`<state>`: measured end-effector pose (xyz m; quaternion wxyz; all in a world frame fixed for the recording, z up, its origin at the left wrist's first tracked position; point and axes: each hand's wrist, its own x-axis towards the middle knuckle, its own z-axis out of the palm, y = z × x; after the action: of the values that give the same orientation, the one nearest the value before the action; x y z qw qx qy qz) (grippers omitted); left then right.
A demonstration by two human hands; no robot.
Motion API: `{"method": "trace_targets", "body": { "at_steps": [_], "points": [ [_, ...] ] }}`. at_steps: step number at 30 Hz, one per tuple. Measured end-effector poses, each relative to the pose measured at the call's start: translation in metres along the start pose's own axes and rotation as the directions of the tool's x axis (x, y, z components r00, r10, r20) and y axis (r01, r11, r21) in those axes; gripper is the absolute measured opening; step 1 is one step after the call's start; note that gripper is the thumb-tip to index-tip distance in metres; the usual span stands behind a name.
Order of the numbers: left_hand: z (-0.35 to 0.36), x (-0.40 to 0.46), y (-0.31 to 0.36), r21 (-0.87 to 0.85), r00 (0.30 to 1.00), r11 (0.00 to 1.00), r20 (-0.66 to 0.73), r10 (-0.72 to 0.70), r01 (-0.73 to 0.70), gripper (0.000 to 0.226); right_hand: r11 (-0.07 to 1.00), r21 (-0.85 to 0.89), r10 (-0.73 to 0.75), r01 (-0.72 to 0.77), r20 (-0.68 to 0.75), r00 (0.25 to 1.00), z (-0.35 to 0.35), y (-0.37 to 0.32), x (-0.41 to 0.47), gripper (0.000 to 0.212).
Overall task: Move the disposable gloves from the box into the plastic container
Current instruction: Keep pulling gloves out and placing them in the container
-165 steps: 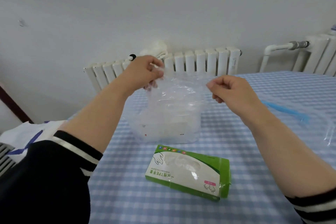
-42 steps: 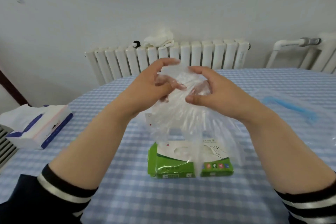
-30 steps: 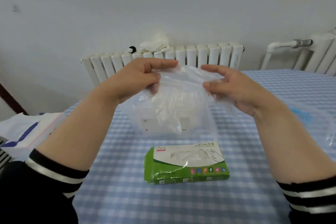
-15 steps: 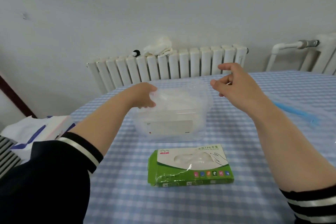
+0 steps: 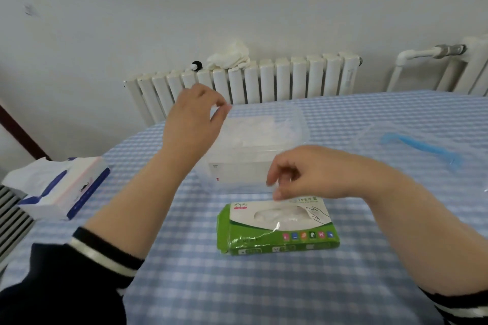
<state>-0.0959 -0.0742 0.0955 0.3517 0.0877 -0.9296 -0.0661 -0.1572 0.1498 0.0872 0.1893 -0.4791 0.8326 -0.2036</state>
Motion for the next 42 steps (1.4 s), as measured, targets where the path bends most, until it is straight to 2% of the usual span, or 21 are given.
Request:
{"method": "trace_targets", "body": {
  "at_steps": [1,2,3,5,7,10,15,19,25,30,35,38,40,42],
  "points": [
    [-0.004,-0.013,0.010,-0.128,0.997,0.991,-0.063,0.043,-0.050,0.018,0.997,-0.072,0.003,0.002,0.072,0.997,0.013,0.001,0.003,0.026],
    [-0.006,-0.028,0.020,-0.190,0.994,0.977,-0.059,0.090,-0.099,0.019,0.992,-0.127,0.007,0.008,0.114,0.993,0.025,0.002,0.005,0.030],
    [-0.005,-0.041,0.028,-0.193,0.990,0.972,0.003,0.140,-0.137,0.024,0.986,-0.166,0.008,0.013,0.128,0.992,0.035,0.004,0.008,0.035],
    [0.003,-0.064,0.038,-0.105,0.945,0.984,0.278,0.170,-0.146,0.036,0.982,-0.191,0.005,0.017,0.114,0.993,0.046,0.008,0.011,0.038],
    [0.012,-0.081,0.043,-0.043,0.841,0.997,0.535,0.079,-0.066,0.049,0.986,-0.168,0.013,0.004,0.103,0.995,0.047,0.012,0.014,0.035],
    [0.028,-0.098,0.046,-0.105,0.702,0.994,0.708,0.073,0.002,0.071,0.994,-0.110,0.022,-0.007,0.140,0.990,0.046,0.019,0.017,0.031],
    [0.043,-0.111,0.043,-0.241,0.648,0.960,0.756,0.095,0.140,0.058,0.999,0.044,0.005,-0.011,0.124,0.992,0.046,0.030,0.022,0.011],
    [0.047,-0.114,0.038,-0.253,0.648,0.954,0.756,0.093,0.159,0.059,1.000,0.018,0.021,-0.024,0.119,0.993,0.048,0.032,0.026,0.006],
    [0.045,-0.113,0.036,-0.261,0.690,0.950,0.720,0.072,0.173,0.056,1.000,-0.010,0.003,-0.003,0.011,1.000,0.049,0.027,0.023,0.018],
    [0.045,-0.114,0.031,-0.274,0.685,0.938,0.726,0.058,0.211,0.048,0.999,0.006,-0.043,0.043,0.025,0.999,0.050,0.018,0.021,0.018],
    [0.044,-0.115,0.029,-0.278,0.667,0.936,0.742,0.068,0.214,0.058,0.993,0.111,-0.040,0.035,0.041,0.998,0.048,0.017,0.018,0.014],
    [0.043,-0.115,0.030,-0.262,0.666,0.944,0.743,0.063,0.202,0.057,0.998,0.021,-0.063,0.062,0.054,0.997,0.051,0.018,0.020,0.018],
    [0.042,-0.115,0.030,-0.262,0.669,0.946,0.740,0.070,0.192,0.053,0.995,-0.027,-0.092,0.092,0.014,0.996,0.055,0.017,0.023,0.011],
    [0.042,-0.114,0.030,-0.262,0.672,0.946,0.737,0.069,0.190,0.053,0.994,0.021,-0.102,0.103,-0.047,0.994,0.056,0.017,0.024,0.009]
  ]
}}
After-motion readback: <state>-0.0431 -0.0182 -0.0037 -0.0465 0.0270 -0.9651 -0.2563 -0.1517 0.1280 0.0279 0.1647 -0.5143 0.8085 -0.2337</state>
